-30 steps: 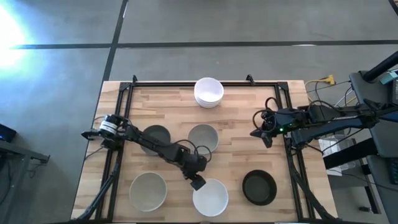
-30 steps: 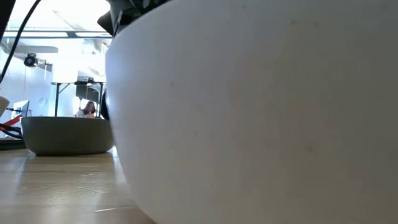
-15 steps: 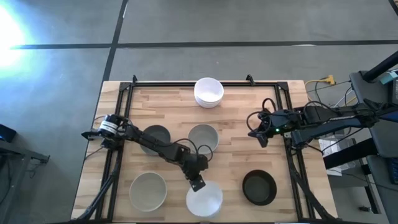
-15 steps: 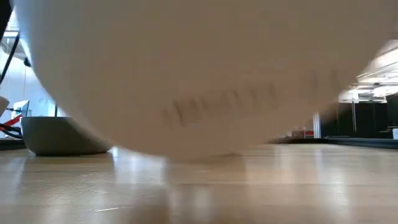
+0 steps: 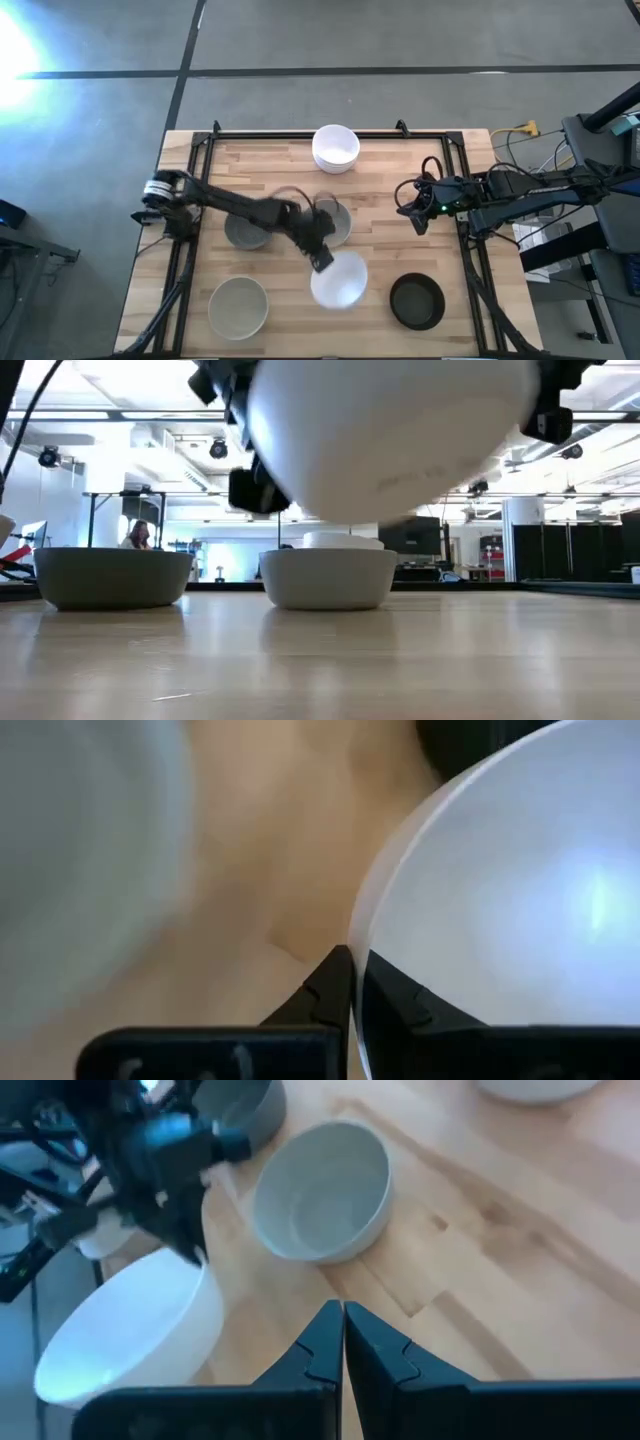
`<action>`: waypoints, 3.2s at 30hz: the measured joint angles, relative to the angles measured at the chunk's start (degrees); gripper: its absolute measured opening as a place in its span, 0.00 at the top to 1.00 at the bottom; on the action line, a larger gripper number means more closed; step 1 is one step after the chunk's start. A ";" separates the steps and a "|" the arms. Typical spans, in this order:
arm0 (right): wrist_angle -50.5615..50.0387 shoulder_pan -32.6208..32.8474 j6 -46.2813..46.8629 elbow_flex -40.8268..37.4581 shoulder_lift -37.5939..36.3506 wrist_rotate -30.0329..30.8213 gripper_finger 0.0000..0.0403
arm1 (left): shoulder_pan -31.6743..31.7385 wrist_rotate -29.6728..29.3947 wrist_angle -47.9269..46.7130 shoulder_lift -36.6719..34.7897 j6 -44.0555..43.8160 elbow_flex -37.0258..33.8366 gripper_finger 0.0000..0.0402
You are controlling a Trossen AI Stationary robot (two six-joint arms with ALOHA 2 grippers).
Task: Nest bowls inside each other
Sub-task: Stack the white bowl on the stacked white bowl
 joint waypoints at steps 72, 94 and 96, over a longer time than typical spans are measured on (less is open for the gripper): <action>12.13 -0.42 6.70 0.02 7.07 19.80 0.98 | 46.64 -5.91 -41.43 26.27 36.94 57.55 1.00; 12.12 -0.39 6.68 0.02 7.01 19.34 0.98 | 44.83 -9.67 -41.94 28.22 39.14 54.84 0.90; 12.12 -0.39 6.68 0.02 7.04 19.36 0.98 | 44.87 -9.72 -42.09 27.88 40.08 54.88 0.83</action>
